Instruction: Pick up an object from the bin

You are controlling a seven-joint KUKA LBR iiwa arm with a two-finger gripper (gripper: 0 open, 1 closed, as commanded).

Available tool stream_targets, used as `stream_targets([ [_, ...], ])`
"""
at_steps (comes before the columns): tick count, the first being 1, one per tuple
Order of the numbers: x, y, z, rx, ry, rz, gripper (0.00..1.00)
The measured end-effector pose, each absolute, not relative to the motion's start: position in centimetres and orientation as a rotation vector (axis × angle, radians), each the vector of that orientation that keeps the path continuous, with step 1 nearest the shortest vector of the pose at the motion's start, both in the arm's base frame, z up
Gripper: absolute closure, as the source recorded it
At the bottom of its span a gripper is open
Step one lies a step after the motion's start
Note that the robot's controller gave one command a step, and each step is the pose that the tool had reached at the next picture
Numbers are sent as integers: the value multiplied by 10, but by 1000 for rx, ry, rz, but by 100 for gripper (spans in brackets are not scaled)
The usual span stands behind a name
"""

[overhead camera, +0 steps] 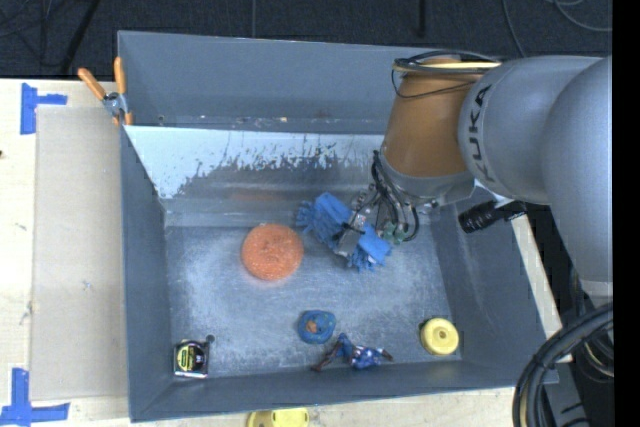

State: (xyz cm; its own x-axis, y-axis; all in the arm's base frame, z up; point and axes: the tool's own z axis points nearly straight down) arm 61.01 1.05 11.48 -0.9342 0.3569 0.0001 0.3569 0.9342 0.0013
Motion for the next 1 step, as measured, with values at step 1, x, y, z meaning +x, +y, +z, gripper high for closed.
stream_targets([
  [1,610,10,123,569,3088,2,100],
])
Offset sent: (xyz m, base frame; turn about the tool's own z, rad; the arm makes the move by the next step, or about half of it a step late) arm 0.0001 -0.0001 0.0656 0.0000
